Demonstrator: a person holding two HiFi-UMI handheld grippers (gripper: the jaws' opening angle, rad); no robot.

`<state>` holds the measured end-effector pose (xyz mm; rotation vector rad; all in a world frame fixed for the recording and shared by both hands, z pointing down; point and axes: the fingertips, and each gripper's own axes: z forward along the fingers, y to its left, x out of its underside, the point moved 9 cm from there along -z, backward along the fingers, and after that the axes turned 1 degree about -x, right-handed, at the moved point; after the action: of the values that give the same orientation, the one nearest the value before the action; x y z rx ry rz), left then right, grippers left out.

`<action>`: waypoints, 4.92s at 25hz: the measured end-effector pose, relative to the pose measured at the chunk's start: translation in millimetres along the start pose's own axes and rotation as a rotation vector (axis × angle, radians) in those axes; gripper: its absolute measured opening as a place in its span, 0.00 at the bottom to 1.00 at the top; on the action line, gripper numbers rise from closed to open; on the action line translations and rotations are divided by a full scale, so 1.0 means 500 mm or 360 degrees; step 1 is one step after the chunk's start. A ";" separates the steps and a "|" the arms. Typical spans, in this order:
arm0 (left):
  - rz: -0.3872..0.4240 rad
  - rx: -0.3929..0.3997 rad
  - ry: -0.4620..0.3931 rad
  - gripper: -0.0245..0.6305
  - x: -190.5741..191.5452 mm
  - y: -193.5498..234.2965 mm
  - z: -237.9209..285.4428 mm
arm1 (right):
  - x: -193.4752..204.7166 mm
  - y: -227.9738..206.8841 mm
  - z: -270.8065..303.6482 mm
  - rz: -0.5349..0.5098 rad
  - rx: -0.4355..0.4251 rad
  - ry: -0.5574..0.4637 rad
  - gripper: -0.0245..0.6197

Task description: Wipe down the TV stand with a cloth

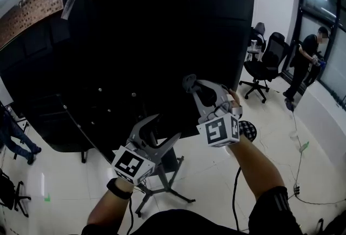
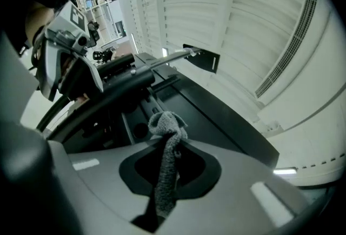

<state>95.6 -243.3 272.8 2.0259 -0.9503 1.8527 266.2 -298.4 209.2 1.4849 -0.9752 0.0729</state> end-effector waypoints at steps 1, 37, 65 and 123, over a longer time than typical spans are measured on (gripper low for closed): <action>-0.0003 -0.0017 0.0005 0.51 0.000 0.003 -0.008 | -0.017 0.018 0.004 0.0002 -0.0038 -0.0041 0.07; -0.0072 0.0009 0.0058 0.51 0.048 -0.048 0.035 | 0.155 0.047 -0.017 -0.0042 -0.0085 0.0227 0.07; 0.0080 -0.0337 -0.0010 0.51 -0.045 0.228 -0.481 | -0.473 0.264 0.116 -0.0022 -0.0120 -0.0388 0.07; -0.0047 -0.0387 -0.0011 0.51 0.007 0.452 -0.788 | -0.764 0.643 0.395 -0.0726 -0.0468 -0.0063 0.07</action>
<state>-355.2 -190.0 287.0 1.8912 -1.0830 1.6275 -264.9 -219.1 202.3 1.4022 -0.6263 -0.4140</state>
